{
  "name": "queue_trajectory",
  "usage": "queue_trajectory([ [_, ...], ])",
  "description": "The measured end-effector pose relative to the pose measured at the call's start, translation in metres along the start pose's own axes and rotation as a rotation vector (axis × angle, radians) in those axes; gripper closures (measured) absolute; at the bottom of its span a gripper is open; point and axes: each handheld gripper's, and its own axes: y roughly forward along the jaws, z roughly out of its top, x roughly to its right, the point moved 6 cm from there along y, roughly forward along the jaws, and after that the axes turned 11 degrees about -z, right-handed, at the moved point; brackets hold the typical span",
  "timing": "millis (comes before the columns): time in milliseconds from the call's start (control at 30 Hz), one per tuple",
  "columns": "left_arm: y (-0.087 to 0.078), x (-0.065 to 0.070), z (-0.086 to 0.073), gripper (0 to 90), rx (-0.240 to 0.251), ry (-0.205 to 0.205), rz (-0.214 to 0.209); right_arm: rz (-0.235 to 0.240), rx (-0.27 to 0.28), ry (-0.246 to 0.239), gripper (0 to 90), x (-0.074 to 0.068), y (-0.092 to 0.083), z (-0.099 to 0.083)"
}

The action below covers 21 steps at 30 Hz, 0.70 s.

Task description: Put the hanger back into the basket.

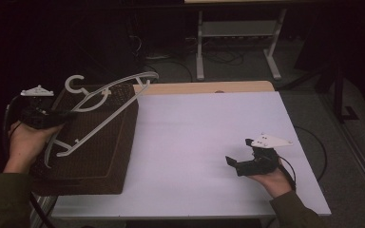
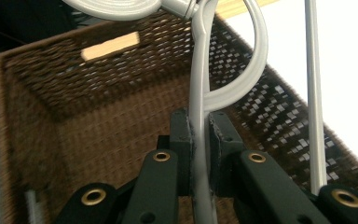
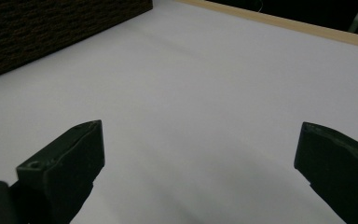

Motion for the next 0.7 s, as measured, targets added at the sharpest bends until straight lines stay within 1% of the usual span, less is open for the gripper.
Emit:
queue_trajectory([
  [167,-0.008,-0.013,-0.011,82.1,0.008,-0.017,0.015,-0.006,0.001,0.008,1.0,0.0,0.0,0.0],
  [300,-0.013,-0.022,-0.018,82.1,0.005,-0.024,0.031,-0.011,0.001,0.009,1.0,0.001,0.0,0.0],
  [367,-0.015,-0.027,-0.022,82.1,0.002,-0.029,0.043,-0.013,0.002,0.007,1.0,0.001,0.0,0.0],
  [433,-0.016,-0.031,-0.026,82.1,-0.012,-0.024,0.053,-0.013,0.001,0.009,1.1,0.001,0.0,0.0],
  [500,-0.017,-0.036,-0.03,82.1,-0.019,-0.032,0.061,-0.012,-0.001,0.009,1.1,0.001,0.0,0.0],
  [567,-0.018,-0.04,-0.033,82.1,-0.023,-0.036,0.066,-0.014,-0.003,0.012,1.1,0.001,0.0,0.0],
  [700,-0.021,-0.046,-0.037,82.0,-0.017,-0.049,0.077,-0.015,-0.004,0.011,1.0,0.001,0.0,0.0],
])
